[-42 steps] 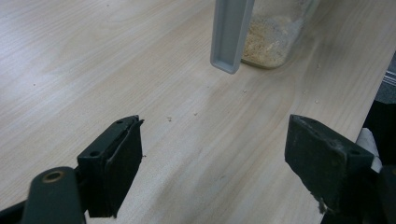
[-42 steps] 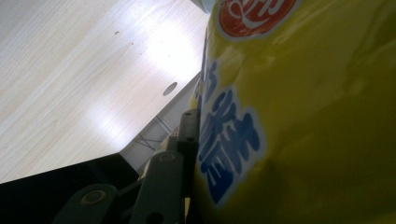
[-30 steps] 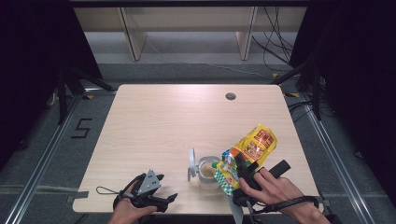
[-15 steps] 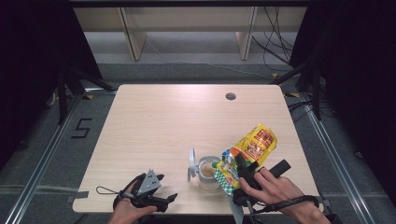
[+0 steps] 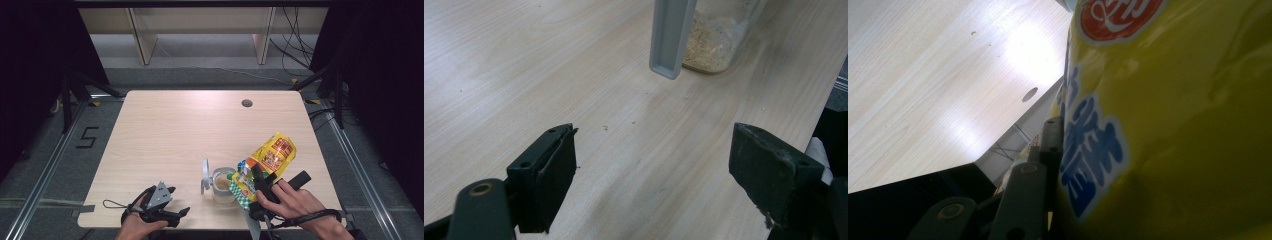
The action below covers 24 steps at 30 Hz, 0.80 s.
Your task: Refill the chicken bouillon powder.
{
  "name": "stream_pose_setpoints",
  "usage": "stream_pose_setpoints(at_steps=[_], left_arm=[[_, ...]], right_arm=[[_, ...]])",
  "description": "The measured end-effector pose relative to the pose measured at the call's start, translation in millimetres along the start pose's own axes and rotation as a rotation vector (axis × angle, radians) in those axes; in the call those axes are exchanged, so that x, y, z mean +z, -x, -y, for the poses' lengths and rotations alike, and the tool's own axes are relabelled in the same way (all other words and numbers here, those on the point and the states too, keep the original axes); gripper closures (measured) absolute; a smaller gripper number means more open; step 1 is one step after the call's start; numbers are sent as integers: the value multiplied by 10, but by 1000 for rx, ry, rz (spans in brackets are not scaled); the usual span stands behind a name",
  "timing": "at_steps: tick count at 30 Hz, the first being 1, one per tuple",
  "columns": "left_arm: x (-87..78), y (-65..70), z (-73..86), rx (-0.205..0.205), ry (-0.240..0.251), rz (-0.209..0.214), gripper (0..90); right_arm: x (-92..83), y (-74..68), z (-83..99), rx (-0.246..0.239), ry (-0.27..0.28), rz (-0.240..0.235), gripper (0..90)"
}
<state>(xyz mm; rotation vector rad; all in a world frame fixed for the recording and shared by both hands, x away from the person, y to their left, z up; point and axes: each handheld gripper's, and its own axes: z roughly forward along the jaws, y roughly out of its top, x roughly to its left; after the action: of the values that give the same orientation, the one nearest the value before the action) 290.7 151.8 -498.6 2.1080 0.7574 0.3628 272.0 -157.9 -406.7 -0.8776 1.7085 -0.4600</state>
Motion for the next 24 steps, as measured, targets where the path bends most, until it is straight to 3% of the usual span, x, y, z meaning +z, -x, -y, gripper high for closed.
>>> stream_pose_setpoints(at_steps=[7,11,24], left_arm=[[0,0,1,0,0,0,189],[0,-1,0,0,0,-1,189],[-1,-1,0,0,-1,0,189]], right_arm=[[4,-18,-3,3,-3,23,752],[12,-11,-4,4,6,0,753],[2,0,4,2,4,4,757]])
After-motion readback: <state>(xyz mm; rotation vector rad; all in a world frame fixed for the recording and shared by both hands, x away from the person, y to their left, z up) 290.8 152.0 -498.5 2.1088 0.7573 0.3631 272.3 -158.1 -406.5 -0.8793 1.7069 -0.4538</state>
